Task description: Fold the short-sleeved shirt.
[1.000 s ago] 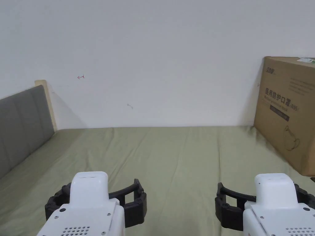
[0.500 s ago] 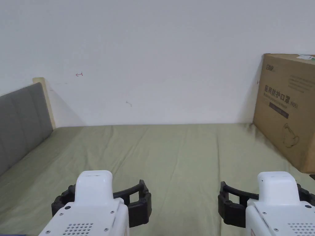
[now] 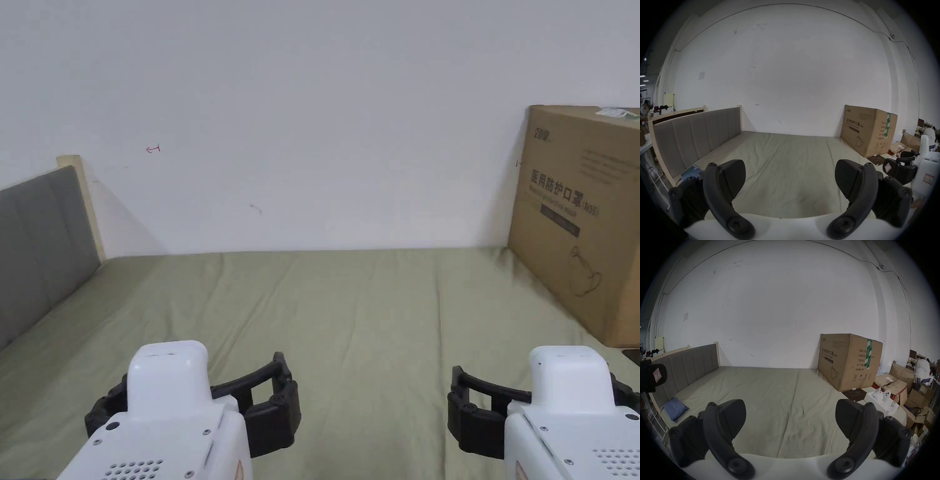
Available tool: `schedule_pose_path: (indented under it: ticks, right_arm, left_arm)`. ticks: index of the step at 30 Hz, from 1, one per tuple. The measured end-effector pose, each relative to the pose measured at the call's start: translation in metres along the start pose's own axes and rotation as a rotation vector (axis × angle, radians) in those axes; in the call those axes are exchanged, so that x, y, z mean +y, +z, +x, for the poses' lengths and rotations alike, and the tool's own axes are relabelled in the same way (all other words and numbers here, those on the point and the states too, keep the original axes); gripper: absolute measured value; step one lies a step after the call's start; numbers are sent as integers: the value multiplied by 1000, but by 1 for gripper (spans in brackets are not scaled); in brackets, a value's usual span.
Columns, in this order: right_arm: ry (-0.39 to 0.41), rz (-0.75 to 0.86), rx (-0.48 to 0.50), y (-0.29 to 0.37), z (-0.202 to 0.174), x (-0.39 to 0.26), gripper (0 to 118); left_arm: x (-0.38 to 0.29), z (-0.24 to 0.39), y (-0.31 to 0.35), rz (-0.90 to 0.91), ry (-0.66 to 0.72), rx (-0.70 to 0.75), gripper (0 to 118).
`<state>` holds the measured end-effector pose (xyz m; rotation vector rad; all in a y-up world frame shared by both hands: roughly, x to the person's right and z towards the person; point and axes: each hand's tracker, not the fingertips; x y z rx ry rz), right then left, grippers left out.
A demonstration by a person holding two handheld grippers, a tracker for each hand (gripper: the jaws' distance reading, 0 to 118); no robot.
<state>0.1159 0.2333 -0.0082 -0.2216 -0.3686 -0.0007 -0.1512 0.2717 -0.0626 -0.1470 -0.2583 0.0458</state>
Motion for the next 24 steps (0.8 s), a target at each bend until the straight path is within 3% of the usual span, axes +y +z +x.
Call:
schedule_pose_path:
  ticks: [15, 21, 24]
  right_arm:
    - [18, -1, -1, 0, -3, -1, 112]
    - [39, 0, 0, 1, -5, -2, 112]
    - [44, -2, -5, 0, -5, -2, 112]
  left_arm:
    - [-8, 5, -13, -70, -104, 11, 114]
    - [-10, -6, -14, -57, -40, -66, 114]
    - [-9, -6, -15, -75, -38, -4, 114]
